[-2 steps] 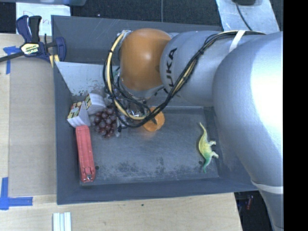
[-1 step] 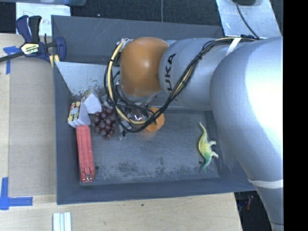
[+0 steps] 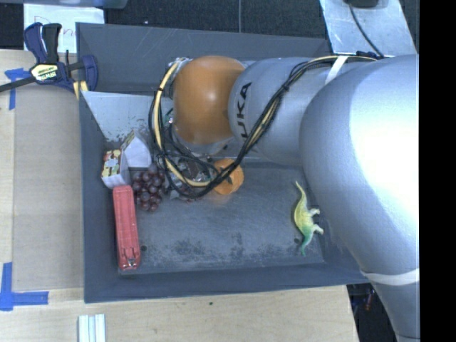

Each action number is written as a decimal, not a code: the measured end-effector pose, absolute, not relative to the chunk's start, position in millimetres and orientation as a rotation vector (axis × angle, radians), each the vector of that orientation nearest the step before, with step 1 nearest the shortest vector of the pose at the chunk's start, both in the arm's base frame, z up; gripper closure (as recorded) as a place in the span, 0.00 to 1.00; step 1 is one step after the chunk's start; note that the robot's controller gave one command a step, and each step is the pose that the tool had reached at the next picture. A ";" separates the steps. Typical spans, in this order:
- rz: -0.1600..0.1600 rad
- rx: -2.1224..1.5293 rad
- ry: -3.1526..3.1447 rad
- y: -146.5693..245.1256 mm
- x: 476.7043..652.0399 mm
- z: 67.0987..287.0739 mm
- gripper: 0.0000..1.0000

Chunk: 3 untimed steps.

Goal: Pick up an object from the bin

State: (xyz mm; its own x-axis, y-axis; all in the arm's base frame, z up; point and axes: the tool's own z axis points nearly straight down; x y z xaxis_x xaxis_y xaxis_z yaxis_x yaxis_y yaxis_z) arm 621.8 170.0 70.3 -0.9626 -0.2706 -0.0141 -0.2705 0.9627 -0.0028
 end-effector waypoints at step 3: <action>-0.002 -0.427 3.100 169.5 621.0 124.1 1.00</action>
Offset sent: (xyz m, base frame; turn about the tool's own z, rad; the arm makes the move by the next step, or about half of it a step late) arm 0.0001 -0.0001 0.0723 0.0004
